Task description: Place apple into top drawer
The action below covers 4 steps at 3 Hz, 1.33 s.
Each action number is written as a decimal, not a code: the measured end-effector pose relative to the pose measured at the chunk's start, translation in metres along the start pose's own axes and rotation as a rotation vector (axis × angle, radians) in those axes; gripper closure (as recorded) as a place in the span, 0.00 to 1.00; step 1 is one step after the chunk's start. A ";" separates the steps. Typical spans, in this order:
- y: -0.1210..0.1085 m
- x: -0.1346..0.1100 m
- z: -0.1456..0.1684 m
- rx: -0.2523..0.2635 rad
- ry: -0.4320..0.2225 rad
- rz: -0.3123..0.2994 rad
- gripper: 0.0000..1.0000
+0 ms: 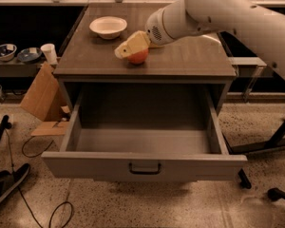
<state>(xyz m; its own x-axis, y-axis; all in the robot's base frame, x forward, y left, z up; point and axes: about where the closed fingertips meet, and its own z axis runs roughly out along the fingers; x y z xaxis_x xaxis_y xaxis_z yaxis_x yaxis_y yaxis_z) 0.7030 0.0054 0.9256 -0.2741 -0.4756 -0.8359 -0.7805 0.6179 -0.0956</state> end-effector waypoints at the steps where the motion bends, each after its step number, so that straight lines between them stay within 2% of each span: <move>1: -0.014 0.001 0.018 -0.025 0.020 -0.027 0.00; 3: -0.037 0.011 0.069 -0.116 0.099 -0.106 0.00; 4: -0.048 0.037 0.088 -0.152 0.189 -0.128 0.27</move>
Offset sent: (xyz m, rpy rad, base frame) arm 0.0746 0.0178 -0.0380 -0.0976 0.0437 0.1653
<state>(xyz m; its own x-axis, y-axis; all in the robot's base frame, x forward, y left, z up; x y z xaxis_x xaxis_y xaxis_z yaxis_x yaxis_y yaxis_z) 0.7800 0.0129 0.8523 -0.2569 -0.6607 -0.7053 -0.8868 0.4514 -0.0997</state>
